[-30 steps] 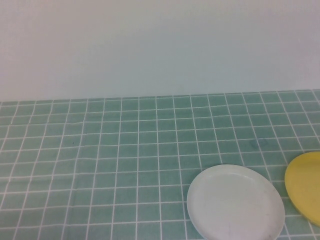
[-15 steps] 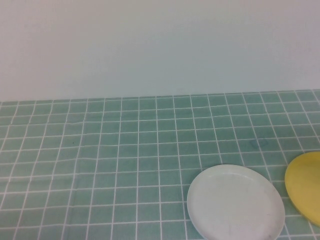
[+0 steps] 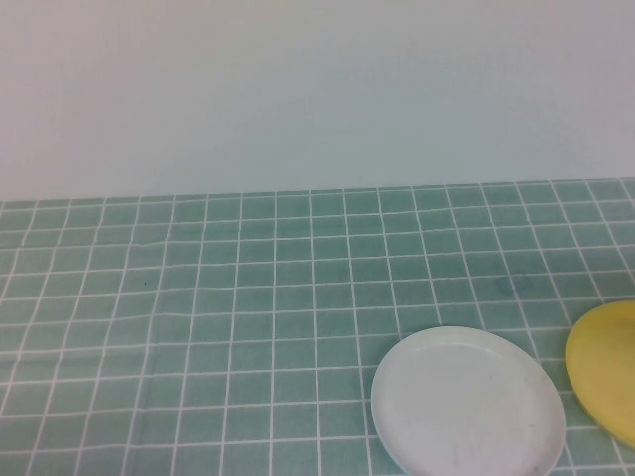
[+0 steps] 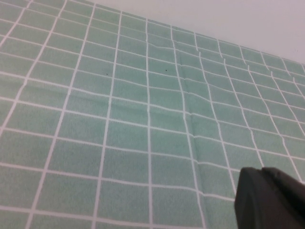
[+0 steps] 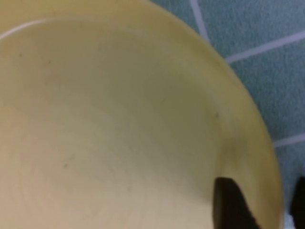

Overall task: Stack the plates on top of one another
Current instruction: Pick up the yellow plate, then place the yellow plate on the white plate

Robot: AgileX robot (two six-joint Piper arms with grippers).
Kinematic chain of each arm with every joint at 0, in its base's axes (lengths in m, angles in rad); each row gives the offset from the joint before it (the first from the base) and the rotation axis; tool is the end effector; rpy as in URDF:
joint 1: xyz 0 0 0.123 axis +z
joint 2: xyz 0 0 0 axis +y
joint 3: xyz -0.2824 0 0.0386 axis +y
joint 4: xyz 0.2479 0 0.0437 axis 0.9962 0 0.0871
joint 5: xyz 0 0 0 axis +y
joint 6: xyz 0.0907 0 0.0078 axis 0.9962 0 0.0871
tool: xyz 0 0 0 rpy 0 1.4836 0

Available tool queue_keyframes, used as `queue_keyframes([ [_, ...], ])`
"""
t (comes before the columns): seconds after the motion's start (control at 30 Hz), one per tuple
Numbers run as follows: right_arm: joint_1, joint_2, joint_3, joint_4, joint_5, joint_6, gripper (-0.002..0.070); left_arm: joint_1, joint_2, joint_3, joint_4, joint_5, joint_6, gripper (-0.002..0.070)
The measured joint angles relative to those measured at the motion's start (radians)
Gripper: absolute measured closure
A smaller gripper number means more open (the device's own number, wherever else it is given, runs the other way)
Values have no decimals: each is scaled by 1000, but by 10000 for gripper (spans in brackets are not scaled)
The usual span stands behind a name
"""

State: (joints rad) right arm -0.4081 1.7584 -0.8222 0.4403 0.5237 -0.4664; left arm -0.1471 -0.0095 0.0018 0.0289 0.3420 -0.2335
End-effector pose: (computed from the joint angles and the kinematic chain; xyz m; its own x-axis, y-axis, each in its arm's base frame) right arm 0.2774 -0.0987 0.1331 -0.9156 0.3119 -0.2537 0.2697 0.9445 0.1876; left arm 0.0526 -0.0069 0.1821 -0.2648 -0.1678 -0.9496 0.0848 0.9769 -0.1963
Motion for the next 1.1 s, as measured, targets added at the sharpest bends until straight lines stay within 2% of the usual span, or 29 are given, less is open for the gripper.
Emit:
queue_keyframes([
  [0.07,0,9,0,1,-2,0,436,0,0,0,0,0,0,676],
  [0.13,0,12,-6,5,-7,0,564,0,0,0,0,0,0,676],
  [0.23,0,13,-25,9,14,0,638,0,0,0,0,0,0,676],
  [0.43,0,4,-125,41,154,-7,659,0,0,0,0,0,0,676],
  [0.73,14,-202,-198,256,263,-116,659,0,2,0,0,0,0,676],
  [0.9,133,-279,-198,298,323,-163,659,0,2,0,0,0,0,676],
  [1.1,341,-288,-167,292,343,-173,659,0,2,0,0,0,0,676],
])
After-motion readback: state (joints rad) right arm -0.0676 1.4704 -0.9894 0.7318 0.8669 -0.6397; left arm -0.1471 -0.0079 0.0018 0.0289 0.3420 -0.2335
